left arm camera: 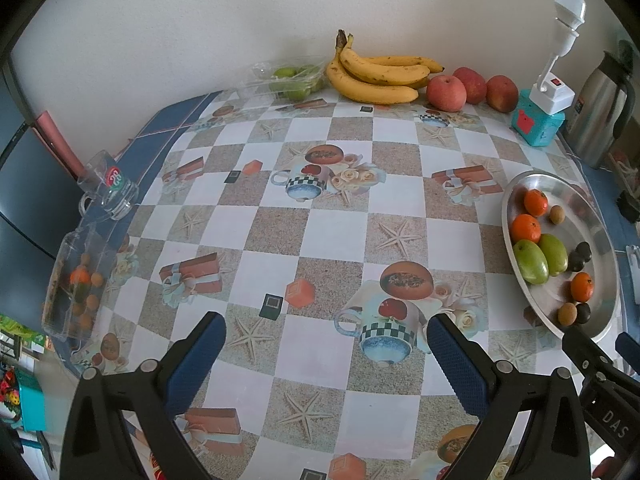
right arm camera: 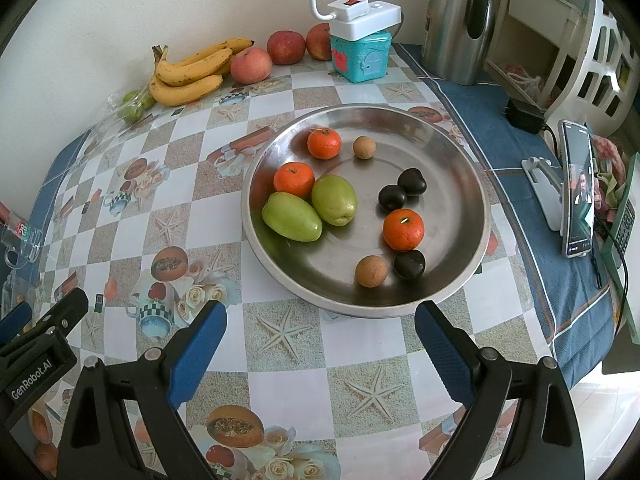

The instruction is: Organize fruits

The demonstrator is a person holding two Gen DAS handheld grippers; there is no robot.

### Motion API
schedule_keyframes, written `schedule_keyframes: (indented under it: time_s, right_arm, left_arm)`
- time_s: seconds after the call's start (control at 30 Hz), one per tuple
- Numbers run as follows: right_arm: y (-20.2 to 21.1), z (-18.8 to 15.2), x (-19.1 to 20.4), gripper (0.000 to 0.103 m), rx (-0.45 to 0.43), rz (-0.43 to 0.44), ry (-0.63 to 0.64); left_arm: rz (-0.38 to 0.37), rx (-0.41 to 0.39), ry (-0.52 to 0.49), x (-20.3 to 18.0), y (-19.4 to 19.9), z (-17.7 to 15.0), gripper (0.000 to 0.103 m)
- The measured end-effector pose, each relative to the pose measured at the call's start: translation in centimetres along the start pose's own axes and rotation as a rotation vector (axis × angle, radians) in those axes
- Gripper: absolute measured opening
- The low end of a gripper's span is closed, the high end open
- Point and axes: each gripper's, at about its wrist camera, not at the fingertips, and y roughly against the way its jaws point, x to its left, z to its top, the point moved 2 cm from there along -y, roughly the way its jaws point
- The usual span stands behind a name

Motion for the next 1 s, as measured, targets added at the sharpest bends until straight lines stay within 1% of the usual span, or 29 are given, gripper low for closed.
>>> schedule_keyframes:
  time_s: [0.73,0.87,1.0]
  right_arm:
    - [-0.04,0.03,0.03,0.095,0.001,0.000,0.000]
    - [-0.06,0.01,0.05,0.095,0.002,0.000,-0.001]
    - [-0.05,0.02,0.04,0.095,0.002,-0.001,-0.002]
  left_arm:
    - [0.000,0.003,0.005,0.19,-0.16,-0.10,0.102]
    - [-0.020,-0.015,0.013,0.10,0.22,-0.10,0.102]
    - [-0.023,-0.016,0.011,-0.24,0.27,0.05,0.102]
